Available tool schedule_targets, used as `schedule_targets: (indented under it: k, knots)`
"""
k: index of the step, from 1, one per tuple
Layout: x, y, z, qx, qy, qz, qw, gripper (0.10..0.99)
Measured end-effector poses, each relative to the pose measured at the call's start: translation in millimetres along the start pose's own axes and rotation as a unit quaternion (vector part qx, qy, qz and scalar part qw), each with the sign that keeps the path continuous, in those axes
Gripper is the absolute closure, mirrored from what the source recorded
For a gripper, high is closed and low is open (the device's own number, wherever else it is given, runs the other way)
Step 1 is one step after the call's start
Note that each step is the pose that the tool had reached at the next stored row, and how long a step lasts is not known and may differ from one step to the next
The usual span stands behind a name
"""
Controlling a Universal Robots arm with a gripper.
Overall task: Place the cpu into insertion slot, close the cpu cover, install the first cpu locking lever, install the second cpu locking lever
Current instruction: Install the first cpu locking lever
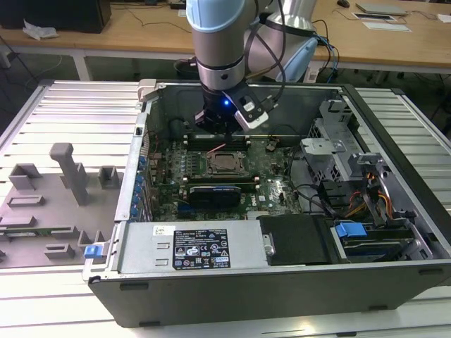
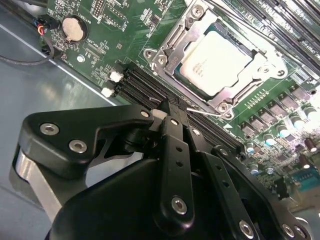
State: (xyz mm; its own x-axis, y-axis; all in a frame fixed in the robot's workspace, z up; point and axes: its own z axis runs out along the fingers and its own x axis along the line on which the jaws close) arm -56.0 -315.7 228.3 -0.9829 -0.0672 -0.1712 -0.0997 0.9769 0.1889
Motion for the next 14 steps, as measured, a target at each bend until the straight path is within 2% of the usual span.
schedule_targets:
  k: [5, 14]
  knots:
    - [0.6, 3.3, 6.0, 0.0095, -0.0007, 0.003, 0.9999, 0.98]
    - [1.3, 3.6, 10.7, 0.0172, -0.0059, 0.032, 0.9993, 0.98]
